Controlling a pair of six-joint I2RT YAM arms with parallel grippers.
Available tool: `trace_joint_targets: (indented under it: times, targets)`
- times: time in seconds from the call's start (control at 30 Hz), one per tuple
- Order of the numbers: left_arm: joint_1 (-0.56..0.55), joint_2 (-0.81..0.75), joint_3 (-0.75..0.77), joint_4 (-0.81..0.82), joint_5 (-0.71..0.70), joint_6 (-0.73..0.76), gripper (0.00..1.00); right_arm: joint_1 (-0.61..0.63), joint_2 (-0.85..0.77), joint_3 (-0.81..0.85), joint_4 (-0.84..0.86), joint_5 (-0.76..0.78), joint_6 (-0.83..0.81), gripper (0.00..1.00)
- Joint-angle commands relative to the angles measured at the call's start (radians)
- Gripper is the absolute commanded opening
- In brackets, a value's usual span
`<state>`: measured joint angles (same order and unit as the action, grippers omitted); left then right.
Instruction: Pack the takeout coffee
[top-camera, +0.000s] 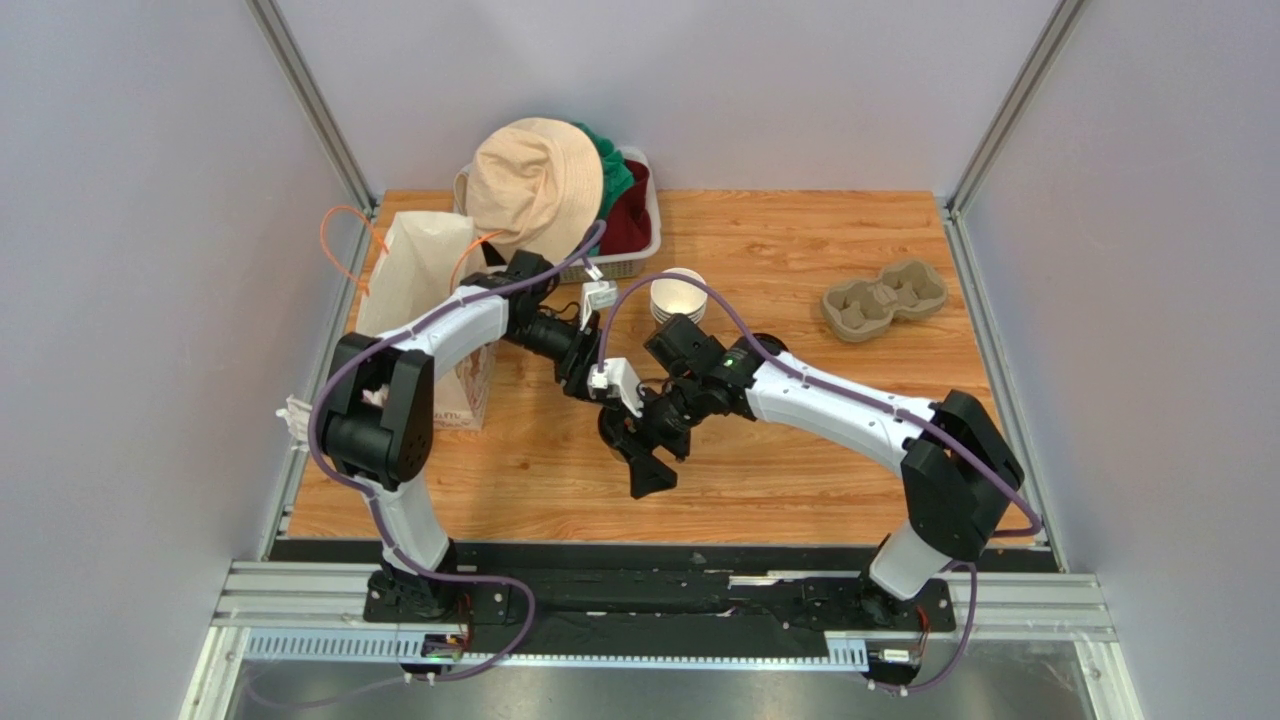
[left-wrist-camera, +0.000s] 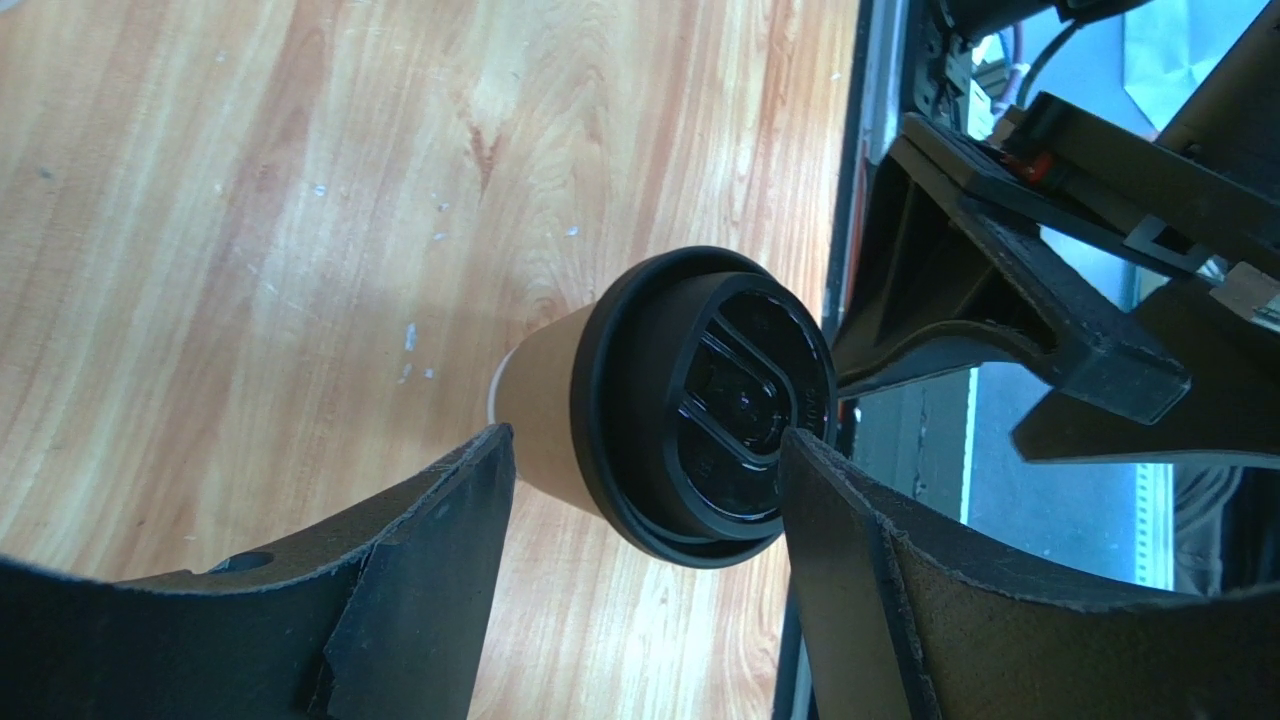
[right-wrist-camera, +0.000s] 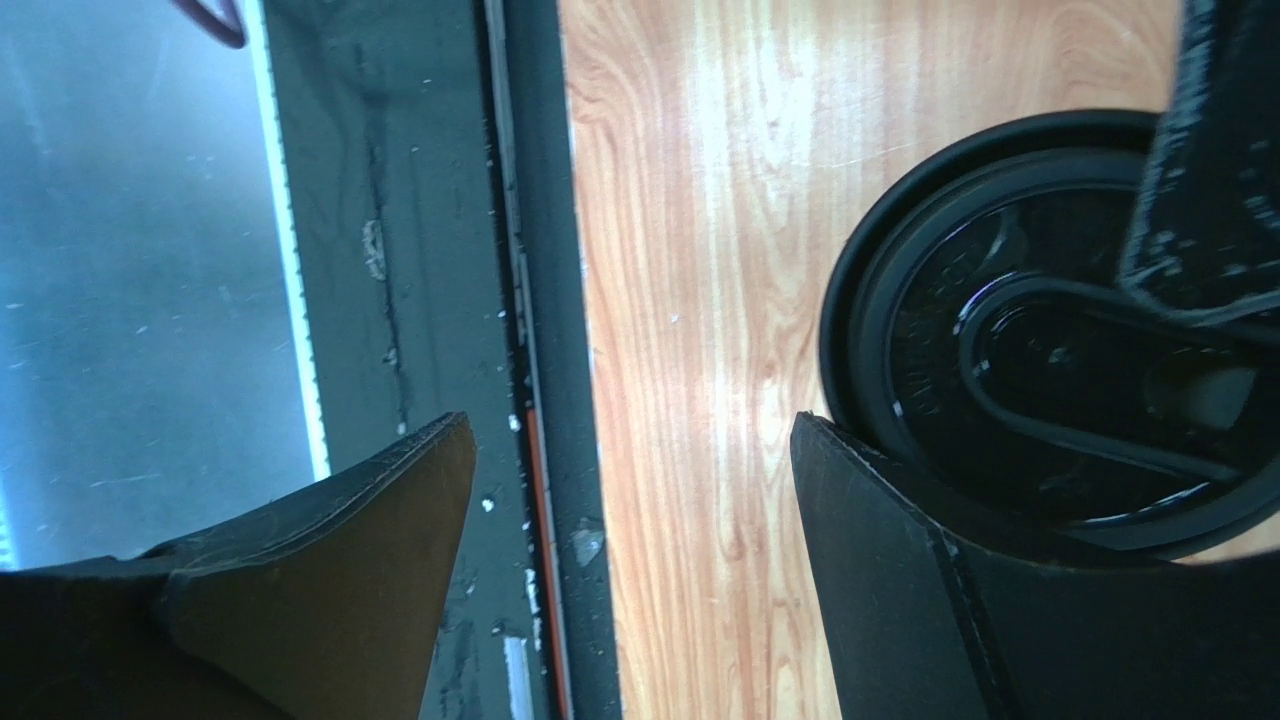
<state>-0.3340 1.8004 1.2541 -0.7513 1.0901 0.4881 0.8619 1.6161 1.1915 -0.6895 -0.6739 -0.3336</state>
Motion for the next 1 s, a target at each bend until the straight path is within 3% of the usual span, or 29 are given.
trace_joint_targets:
  times: [0.0, 0.23, 0.73, 0.97]
  targets:
    - [0.0, 0.013, 0.036, -0.037, 0.076, 0.075, 0.73, 0.008, 0.008, -0.007, 0.091, 0.088, 0.015, 0.81]
    - [0.0, -0.012, 0.004, -0.095, 0.064, 0.13, 0.73, -0.009, -0.024, -0.036, 0.1, 0.177, -0.008, 0.81]
    - [0.0, -0.069, -0.067, -0.151, 0.034, 0.171, 0.73, -0.098, -0.038, -0.026, 0.12, 0.181, 0.005, 0.82]
    - [0.0, -0.078, -0.084, -0.151, 0.027, 0.175, 0.72, -0.1, 0.013, -0.001, 0.203, 0.341, 0.073, 0.82]
